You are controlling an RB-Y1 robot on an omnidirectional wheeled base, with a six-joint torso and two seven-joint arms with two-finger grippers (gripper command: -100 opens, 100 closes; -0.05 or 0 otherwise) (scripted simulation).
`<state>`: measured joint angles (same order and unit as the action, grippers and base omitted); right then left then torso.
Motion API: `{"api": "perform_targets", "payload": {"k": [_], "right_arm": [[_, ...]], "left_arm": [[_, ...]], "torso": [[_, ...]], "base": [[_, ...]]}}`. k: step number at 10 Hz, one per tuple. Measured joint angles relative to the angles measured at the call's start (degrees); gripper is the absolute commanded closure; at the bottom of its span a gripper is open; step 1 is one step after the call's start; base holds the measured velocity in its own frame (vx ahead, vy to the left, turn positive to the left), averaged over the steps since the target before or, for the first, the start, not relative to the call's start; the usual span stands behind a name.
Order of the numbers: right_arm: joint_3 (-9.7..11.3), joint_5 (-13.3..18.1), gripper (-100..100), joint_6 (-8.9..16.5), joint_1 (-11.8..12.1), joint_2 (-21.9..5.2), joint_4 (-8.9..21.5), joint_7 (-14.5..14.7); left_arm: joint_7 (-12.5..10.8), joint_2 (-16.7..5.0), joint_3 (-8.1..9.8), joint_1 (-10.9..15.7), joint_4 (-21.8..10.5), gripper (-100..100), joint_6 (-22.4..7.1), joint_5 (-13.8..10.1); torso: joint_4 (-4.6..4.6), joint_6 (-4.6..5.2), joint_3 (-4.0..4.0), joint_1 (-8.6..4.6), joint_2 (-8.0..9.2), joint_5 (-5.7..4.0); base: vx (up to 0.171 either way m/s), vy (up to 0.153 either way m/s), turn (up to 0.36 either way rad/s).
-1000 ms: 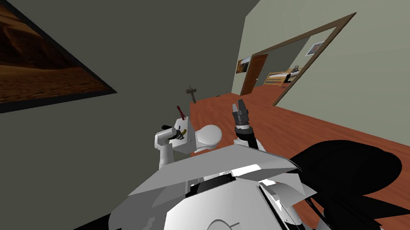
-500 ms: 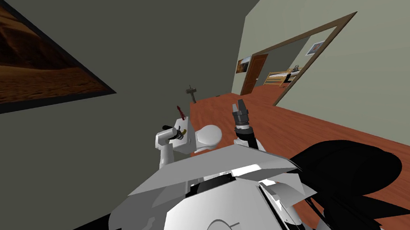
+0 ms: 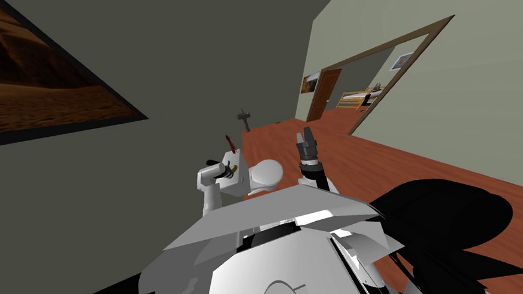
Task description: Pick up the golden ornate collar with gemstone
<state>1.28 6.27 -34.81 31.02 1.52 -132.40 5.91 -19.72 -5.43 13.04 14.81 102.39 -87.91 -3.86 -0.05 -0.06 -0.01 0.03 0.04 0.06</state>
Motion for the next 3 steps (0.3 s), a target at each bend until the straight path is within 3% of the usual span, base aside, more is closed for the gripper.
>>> {"api": "perform_targets", "payload": {"k": [2,3], "right_arm": [[0.0,0.0,0,0.0,0.0,0.0,0.0,0.0],[0.0,0.0,0,0.0,0.0,0.0,0.0,0.0]], "left_arm": [[-0.2,-0.1,0.1,0.0,1.8,100,-2.0,-0.1],[-0.2,-0.1,0.09,0.0,1.9,0,-2.2,-0.1]], "torso": [[0.02,0.01,0.02,-0.02,0.02,-0.02],[0.01,0.01,0.0,-0.02,-0.01,-0.01]], "base": [[-0.01,-0.001,-0.004],[0.0,0.0,0.0]]}}
